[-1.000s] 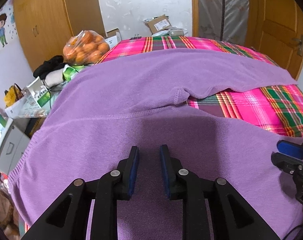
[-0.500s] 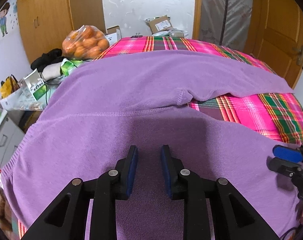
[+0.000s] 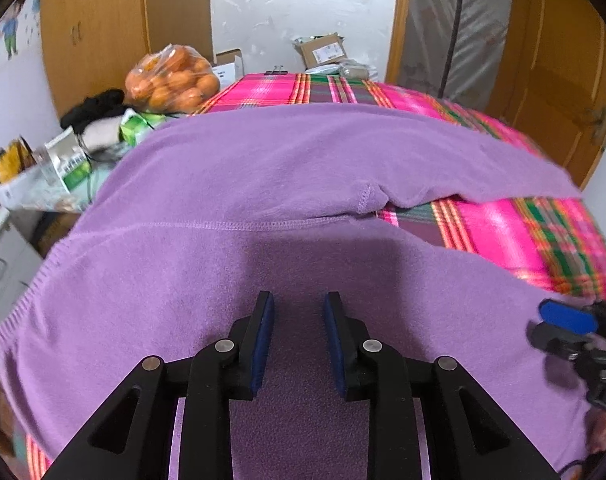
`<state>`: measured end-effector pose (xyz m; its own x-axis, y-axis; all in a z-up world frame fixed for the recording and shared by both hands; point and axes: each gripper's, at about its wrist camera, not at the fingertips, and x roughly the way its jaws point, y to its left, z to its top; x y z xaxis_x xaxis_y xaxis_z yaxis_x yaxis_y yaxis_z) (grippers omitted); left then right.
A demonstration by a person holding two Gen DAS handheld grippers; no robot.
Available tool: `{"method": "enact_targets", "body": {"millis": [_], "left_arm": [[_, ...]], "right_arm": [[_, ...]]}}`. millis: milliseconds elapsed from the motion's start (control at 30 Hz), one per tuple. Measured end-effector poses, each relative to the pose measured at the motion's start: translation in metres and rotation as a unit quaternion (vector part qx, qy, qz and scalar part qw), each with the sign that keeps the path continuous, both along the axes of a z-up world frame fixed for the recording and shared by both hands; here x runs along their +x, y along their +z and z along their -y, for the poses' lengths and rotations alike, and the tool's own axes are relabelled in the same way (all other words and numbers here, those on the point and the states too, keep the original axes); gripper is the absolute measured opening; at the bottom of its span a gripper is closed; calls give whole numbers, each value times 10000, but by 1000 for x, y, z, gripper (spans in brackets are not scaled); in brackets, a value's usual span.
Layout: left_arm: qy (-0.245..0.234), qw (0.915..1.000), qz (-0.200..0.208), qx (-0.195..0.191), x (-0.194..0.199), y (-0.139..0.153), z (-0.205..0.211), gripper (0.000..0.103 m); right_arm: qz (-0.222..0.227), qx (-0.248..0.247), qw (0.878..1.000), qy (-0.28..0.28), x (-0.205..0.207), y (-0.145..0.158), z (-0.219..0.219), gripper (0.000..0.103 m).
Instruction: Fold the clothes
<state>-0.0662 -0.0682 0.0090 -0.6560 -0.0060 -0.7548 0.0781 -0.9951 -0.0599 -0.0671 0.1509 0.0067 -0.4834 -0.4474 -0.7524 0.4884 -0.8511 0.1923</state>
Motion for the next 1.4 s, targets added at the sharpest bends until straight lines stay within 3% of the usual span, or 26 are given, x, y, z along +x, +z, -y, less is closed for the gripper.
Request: {"method": "enact_targets", "body": {"millis": [200, 367, 500, 733, 800, 967, 1033, 1067, 1167, 1267, 1333, 1400], "left_arm": [[-113, 9997, -58, 191, 17, 0, 13, 27], [-462, 9985, -73, 269, 41, 0, 1, 27], [-1050, 9939, -71, 326, 76, -1, -24, 27], [-1858, 9816, -431, 21, 137, -4, -65, 36], [-1980, 9787, -550, -39, 149, -6, -71, 37], [-1946, 9795, -500, 159, 149, -4, -68, 37], [-1881, 9809, -446, 230, 146, -3, -63, 37], [-1795, 9825, -433, 234, 143, -2, -59, 37], [-1541, 9869, -399, 249, 134, 0, -47, 37], [-1296, 9904, -426, 225, 124, 6, -34, 37], [-1191, 9915, -495, 186, 116, 12, -28, 37], [-1054, 9928, -538, 176, 105, 17, -22, 37]], "right_arm": [[-221, 479, 9986, 24, 5, 0, 12, 31], [-22, 135, 9995, -276, 25, 2, -7, 31], [-51, 120, 9998, -160, 71, 2, -18, 31], [-1016, 736, 9920, 165, 162, -3, -23, 33], [-1113, 725, 9910, 154, 175, -4, -34, 33], [-828, 375, 9937, -657, 167, -3, -93, 32], [-719, 217, 9915, -1065, 162, -2, -124, 22], [-652, 152, 9890, -1317, 160, -1, -143, 8], [-517, -42, 9767, -2081, 159, -1, -198, 7], [-461, 0, 9550, -2930, 163, 2, -243, 8], [-529, -65, 9496, -3089, 164, 7, -251, 13], [-673, -171, 9548, -2889, 158, 15, -243, 13]]}}
